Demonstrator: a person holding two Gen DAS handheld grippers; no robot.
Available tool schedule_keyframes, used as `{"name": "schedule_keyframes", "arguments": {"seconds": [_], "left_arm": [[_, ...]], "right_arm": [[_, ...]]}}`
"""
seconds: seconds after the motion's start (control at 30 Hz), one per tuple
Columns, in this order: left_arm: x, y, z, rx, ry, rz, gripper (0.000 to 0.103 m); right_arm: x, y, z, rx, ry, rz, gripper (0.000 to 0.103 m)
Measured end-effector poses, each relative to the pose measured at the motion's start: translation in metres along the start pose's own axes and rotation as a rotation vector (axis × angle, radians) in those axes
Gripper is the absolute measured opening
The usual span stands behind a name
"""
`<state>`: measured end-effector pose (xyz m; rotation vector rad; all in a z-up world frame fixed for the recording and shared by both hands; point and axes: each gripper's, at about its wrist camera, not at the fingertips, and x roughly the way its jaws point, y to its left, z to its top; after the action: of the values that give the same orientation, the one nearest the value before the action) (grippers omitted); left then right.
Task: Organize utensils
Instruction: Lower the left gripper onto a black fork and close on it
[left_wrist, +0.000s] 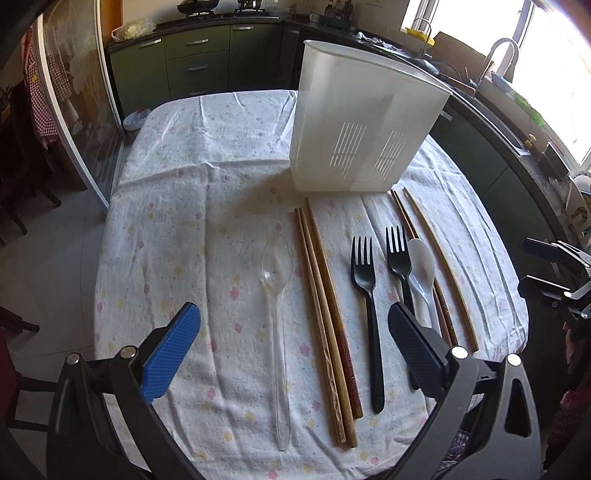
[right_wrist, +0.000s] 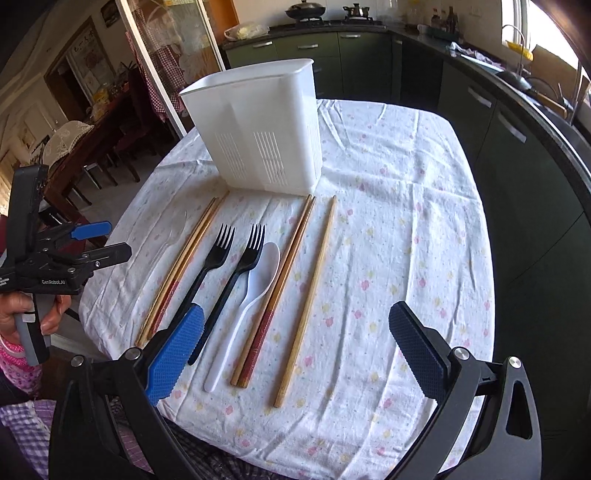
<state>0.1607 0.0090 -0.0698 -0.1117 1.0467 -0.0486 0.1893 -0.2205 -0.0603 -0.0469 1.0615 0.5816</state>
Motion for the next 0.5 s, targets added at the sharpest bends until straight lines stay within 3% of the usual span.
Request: {"name": "schedule_keyframes", "arguments": {"seconds": [0.07,0.17,0.23,0.3,0.4,0.5], "left_arm": [[0.001,-0.005,0.002,0.026,-0.039,0.037,0.097],[-0.017,-0.015,-0.001,0.071,-0.184,0.069,0.097],[-0.038,-0.024,-0.008,0.086,-0.316,0.109,0.097],[-0.055,-0.033,-0.013,0.107,-0.408,0.160,0.097],[-0.068,-0.037,-0.015,0.088,-0.456,0.169,0.097],[-0.074,-0.040,-0.013,0.092,-0.459,0.164,0.097]], "right_arm": [[0.000,0.002,0.003,-0.007,-0.015,-0.001,0.099],[-0.007,0.010,0.001,-0.013,-0.074,0.013,0.099],[-0.020,0.020,-0.003,-0.031,-0.152,0.019,0.099],[-0.034,0.029,-0.009,-0.056,-0.261,-0.030,0.099],[-0.052,0.039,-0.022,-0.056,-0.399,-0.084,0.099],[-0.062,0.043,-0.032,-0.048,-0.460,-0.095,0.099]]}}
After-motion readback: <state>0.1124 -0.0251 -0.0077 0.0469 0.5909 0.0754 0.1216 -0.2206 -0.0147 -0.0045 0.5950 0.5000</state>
